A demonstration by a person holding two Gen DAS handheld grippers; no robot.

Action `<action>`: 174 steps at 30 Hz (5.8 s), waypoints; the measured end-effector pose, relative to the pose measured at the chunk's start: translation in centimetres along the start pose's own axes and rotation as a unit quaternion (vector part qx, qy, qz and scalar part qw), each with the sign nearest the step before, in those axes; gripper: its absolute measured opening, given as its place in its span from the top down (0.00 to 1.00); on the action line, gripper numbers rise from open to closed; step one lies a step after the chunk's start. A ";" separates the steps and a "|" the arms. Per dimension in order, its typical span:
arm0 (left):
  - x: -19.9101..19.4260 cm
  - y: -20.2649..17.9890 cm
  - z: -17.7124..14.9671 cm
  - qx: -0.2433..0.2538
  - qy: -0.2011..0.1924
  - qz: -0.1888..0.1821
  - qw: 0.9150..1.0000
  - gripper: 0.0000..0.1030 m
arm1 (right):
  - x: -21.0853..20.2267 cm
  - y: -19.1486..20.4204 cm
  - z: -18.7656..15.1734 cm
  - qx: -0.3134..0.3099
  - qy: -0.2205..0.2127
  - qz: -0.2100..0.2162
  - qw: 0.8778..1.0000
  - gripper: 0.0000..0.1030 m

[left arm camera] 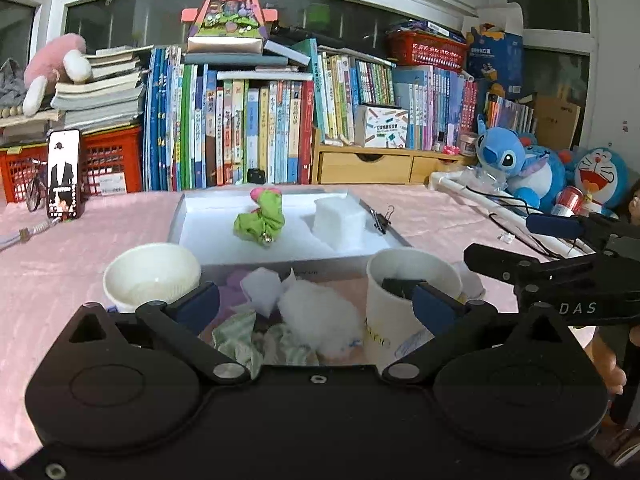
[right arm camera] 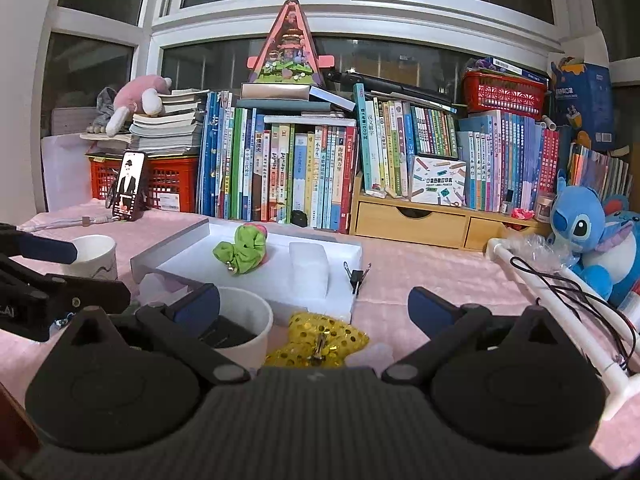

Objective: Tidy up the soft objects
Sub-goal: 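Grasp the green-checked cloth with the left gripper while the right gripper grasps the white sock, then carry the cloth and sock into the white tray and lower them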

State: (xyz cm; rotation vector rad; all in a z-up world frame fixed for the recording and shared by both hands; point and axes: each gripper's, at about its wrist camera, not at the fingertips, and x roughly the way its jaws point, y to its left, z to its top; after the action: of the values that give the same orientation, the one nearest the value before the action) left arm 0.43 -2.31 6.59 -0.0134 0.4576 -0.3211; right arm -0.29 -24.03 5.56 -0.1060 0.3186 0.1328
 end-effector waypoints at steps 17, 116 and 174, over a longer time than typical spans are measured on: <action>0.0 2.7 -2.9 -0.043 0.009 0.022 0.999 0.01 | -0.9 -1.1 -1.9 0.019 0.005 -0.022 1.000 0.00; 2.3 5.1 10.8 -0.043 0.007 0.004 0.999 0.80 | 7.0 -4.9 6.1 0.101 0.045 0.002 0.994 0.56; 27.9 9.1 10.8 -0.173 0.278 0.040 0.944 0.74 | 25.1 -3.4 3.8 0.092 0.286 0.054 0.952 0.54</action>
State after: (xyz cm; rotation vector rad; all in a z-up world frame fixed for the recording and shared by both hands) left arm 31.50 -2.89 3.50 -0.2515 1.0694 -0.1558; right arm 24.98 -24.06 1.48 0.0614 0.9158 0.1784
